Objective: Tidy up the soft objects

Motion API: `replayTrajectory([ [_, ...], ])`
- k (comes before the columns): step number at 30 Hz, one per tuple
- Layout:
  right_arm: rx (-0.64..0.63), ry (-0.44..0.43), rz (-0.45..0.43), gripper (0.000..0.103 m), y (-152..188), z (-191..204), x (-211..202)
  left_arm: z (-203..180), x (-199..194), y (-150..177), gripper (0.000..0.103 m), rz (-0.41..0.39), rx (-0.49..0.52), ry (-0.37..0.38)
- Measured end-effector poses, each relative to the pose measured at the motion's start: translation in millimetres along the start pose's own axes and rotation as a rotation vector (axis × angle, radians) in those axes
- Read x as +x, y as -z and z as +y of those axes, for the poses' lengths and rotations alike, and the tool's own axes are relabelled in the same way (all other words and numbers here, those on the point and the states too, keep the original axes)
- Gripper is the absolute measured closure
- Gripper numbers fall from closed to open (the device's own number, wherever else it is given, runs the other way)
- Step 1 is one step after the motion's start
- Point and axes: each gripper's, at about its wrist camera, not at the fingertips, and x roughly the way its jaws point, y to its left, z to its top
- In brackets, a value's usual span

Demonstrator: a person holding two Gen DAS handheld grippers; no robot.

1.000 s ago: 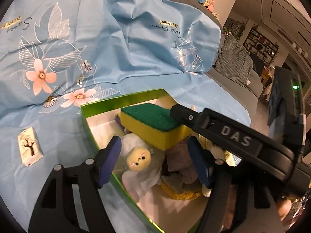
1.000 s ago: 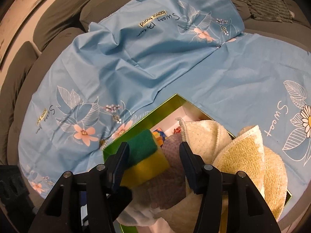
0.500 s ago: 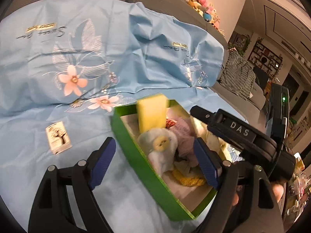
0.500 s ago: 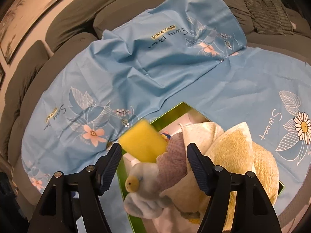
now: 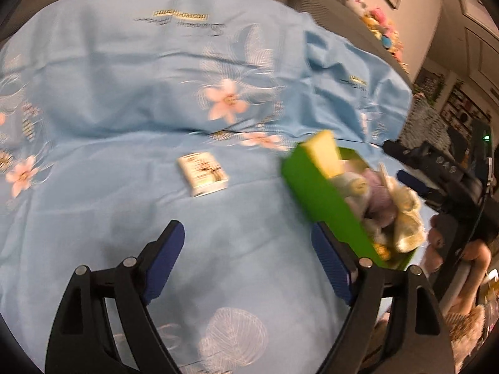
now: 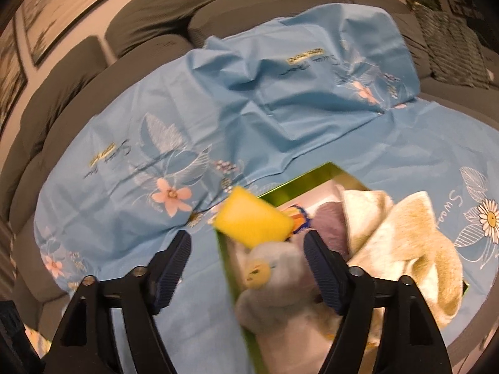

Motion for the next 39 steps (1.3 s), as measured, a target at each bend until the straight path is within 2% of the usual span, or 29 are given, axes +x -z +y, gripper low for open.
replayTrajectory([
  [4,-0.054,-0.023,0.015,0.020,10,25,5,31,-8,12,0.010,-0.006,-0.048,-0.032],
  [7,-0.105,-0.035,0.046,0.020,21,46,15,55,-8,24,0.010,-0.018,-0.085,-0.055],
  [13,-0.221,-0.062,0.152,0.017,49,92,43,89,-5,34,0.010,0.018,-0.194,-0.093],
  [18,-0.290,-0.108,0.286,0.014,69,125,81,114,-6,38,0.010,0.028,-0.254,-0.235],
  [21,-0.335,-0.109,0.333,0.014,72,144,111,124,-4,39,0.010,0.052,-0.288,-0.264],
  [24,-0.306,-0.090,0.371,0.014,74,154,146,131,-1,39,0.010,0.062,-0.314,-0.281],
  [29,-0.413,0.031,0.348,0.014,85,172,189,136,-2,36,0.010,0.065,-0.329,-0.292],
  [34,-0.407,-0.055,0.377,0.026,89,175,203,137,-1,36,0.010,0.068,-0.332,-0.303],
  [36,-0.417,-0.027,0.383,0.042,92,174,207,136,-2,36,0.010,0.067,-0.325,-0.308],
  [37,-0.429,-0.012,0.388,0.047,94,173,209,136,-3,36,0.010,0.063,-0.325,-0.308],
  [39,-0.447,-0.004,0.371,0.047,96,173,206,136,-4,35,0.010,0.058,-0.324,-0.306],
])
